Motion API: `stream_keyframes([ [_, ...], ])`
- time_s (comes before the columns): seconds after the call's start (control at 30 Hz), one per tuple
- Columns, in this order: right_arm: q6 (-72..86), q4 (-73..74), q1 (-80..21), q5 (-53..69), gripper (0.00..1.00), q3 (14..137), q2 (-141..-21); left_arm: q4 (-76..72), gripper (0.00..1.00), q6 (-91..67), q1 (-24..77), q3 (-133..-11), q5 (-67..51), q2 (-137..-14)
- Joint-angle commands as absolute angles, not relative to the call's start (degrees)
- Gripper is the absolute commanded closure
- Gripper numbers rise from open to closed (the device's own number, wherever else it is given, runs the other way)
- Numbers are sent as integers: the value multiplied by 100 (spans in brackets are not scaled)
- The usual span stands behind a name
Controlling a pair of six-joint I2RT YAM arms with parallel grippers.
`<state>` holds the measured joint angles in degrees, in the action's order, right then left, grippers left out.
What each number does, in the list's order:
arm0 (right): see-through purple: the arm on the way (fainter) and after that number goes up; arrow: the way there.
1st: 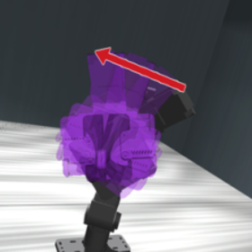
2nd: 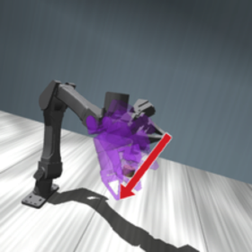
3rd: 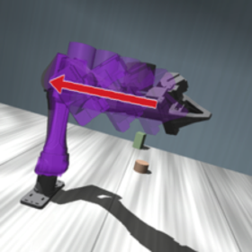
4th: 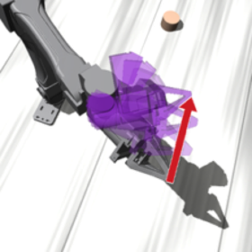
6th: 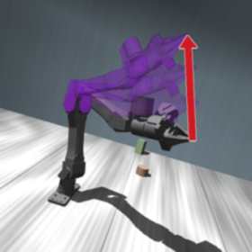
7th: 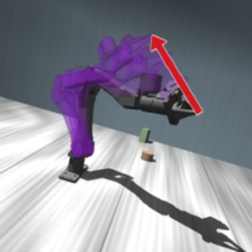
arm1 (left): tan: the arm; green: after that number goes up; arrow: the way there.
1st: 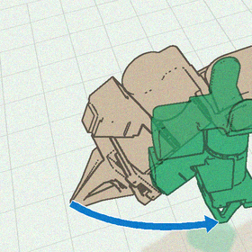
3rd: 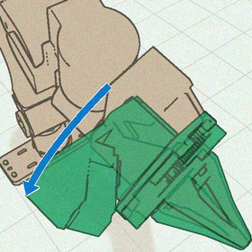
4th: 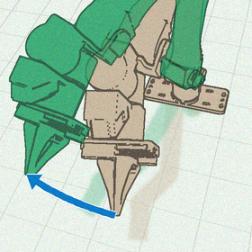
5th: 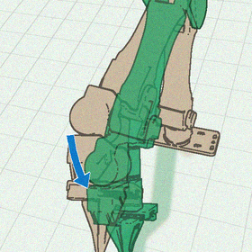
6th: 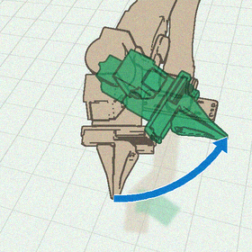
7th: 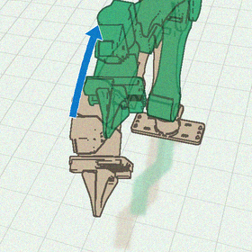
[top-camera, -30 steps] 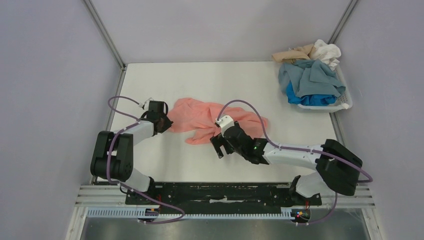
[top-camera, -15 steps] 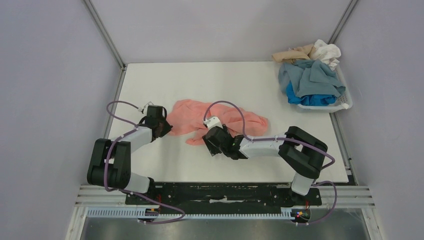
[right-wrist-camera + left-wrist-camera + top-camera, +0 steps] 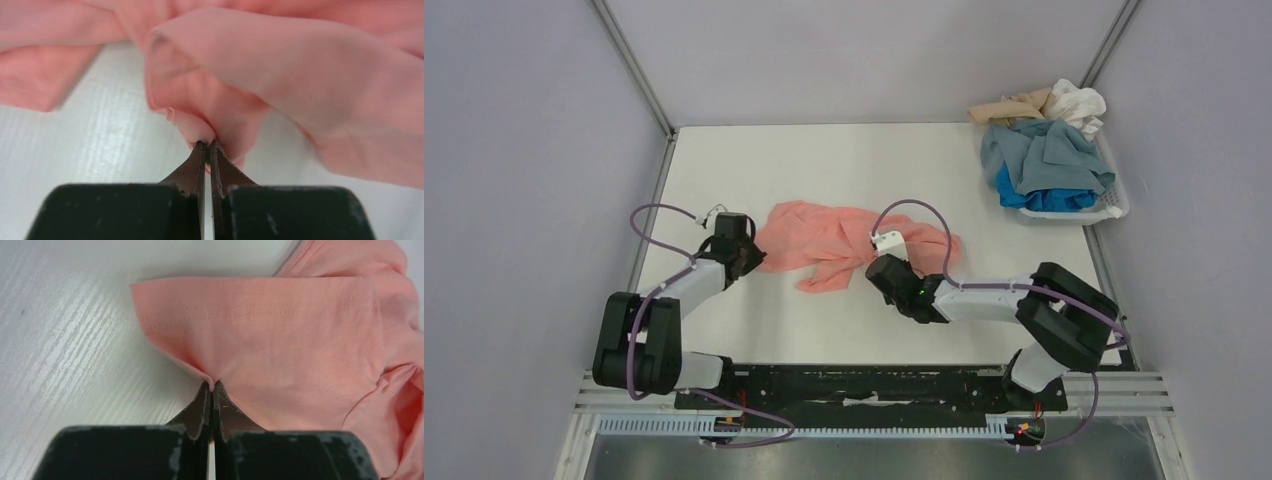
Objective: Fold and stack the t-shirts
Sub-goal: Flatten out the tshirt
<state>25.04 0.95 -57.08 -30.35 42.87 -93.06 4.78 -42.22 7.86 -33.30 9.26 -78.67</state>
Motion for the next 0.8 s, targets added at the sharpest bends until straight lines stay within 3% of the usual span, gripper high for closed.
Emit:
stream_keyframes([
  [0.0, 2220, -37, -5400, -3739, 100, 3804, -8232, 593, 98, -4315, 783, -3391, 1222, -7474],
  [0.23, 1498, -502, -4835, -4197, 100, 3668, -6567, 791, 98, -4311, 791, -4028, 926, -6401],
  [0.53, 268, -765, -4676, -4929, 100, 4532, -4747, 1607, 98, -4007, 791, -5307, 1301, -4672],
  [0.77, -219, -601, -4675, -3969, 100, 5675, -3934, 1976, 98, -3715, 791, -6764, 1075, -3837],
])
